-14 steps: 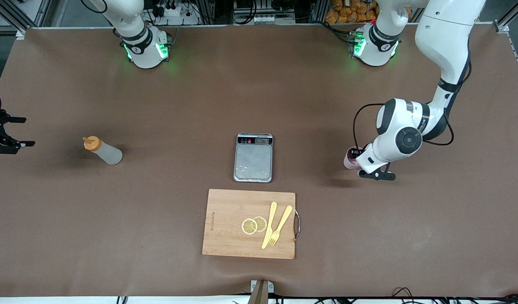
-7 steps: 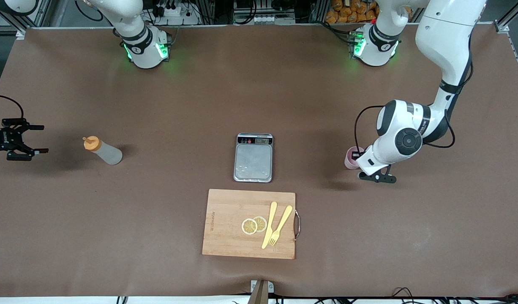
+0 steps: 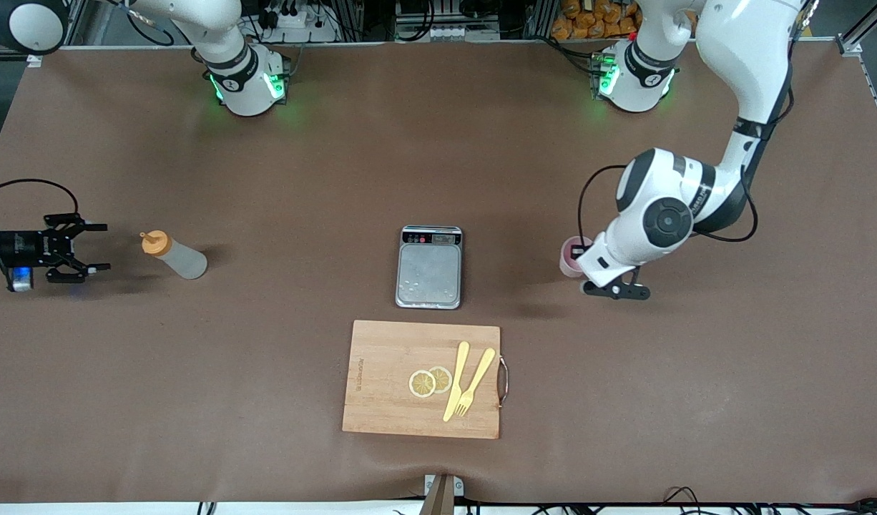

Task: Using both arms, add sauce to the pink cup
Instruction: 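Carry the pink cup onto the scale while the right gripper grasps the bottle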

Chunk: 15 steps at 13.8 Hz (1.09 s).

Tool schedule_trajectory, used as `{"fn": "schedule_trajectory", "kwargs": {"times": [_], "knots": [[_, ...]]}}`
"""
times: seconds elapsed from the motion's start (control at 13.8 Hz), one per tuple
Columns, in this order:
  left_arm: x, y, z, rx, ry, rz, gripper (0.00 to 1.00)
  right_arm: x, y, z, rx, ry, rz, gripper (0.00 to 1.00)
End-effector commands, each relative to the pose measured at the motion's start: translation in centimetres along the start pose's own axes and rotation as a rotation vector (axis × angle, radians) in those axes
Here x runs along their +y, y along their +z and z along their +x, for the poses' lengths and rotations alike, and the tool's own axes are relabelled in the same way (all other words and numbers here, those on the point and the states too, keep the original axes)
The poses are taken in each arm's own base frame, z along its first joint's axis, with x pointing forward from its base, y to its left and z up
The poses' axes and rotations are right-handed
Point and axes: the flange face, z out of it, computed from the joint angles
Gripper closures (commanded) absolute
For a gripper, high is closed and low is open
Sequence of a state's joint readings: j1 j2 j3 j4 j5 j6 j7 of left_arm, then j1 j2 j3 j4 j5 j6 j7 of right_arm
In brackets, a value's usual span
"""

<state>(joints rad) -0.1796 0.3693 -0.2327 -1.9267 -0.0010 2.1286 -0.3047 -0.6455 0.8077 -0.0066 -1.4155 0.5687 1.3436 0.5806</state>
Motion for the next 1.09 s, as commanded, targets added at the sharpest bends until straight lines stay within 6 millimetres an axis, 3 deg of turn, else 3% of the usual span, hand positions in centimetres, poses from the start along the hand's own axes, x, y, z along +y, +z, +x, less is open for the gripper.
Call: {"fn": "schedule_trajectory", "kwargs": {"times": [0.0,0.07,0.22,0.43,0.72,1.01], "knots": [[3.7,-3.7,-0.1,-0.034,-0.07,-0.021,1.0,-0.1,1.3,2.8,-0.113,0.057,0.076,0.0],[5.8,-4.4,-0.6,-0.031,-0.099,-0.04,1.0,0.1,2.3,4.1,-0.148,0.071,0.093,0.0],[10.2,-4.9,-1.3,-0.027,-0.128,-0.064,1.0,-0.5,3.5,4.6,-0.177,0.076,0.101,0.0],[15.3,-5.3,0.0,-0.014,-0.215,-0.109,1.0,-1.4,5.3,4.6,-0.213,0.08,0.094,0.0],[22.0,-2.7,0.9,-0.032,-0.315,-0.146,1.0,-2.0,9.0,4.7,-0.261,0.09,0.051,0.0],[25.7,0.0,1.1,0.001,-0.359,-0.192,1.0,-3.3,10.5,3.8,-0.262,0.08,0.019,0.0]]}}
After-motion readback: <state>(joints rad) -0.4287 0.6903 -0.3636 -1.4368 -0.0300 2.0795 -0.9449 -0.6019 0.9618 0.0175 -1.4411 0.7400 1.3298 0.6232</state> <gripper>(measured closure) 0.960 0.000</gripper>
